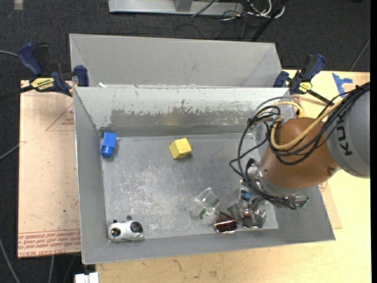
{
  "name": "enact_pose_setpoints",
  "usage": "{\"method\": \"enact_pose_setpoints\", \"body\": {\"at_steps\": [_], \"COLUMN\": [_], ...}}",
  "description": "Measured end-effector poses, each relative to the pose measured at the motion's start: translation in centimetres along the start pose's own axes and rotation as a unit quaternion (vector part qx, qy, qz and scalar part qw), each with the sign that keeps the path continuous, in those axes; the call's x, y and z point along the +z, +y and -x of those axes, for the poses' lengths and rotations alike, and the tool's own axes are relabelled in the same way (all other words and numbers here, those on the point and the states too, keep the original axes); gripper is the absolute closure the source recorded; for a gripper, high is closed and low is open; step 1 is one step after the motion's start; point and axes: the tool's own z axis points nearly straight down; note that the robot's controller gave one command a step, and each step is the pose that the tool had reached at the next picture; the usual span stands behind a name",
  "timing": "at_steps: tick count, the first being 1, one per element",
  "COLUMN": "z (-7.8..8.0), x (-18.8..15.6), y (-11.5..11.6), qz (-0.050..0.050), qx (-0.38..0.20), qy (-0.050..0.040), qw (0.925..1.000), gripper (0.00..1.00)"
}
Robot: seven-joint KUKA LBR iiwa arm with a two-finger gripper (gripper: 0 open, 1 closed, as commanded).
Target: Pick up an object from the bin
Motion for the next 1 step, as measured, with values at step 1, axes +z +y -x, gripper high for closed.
{"method": "enact_pose_setpoints", "body": {"at_steps": [1], "z": [0.00], "x": [-2.06], "y": [0.14], "qz": [0.002], "qx": [0.001], "qy": [0.0002], "qw": [1.0000], "gripper": [1.00]}}
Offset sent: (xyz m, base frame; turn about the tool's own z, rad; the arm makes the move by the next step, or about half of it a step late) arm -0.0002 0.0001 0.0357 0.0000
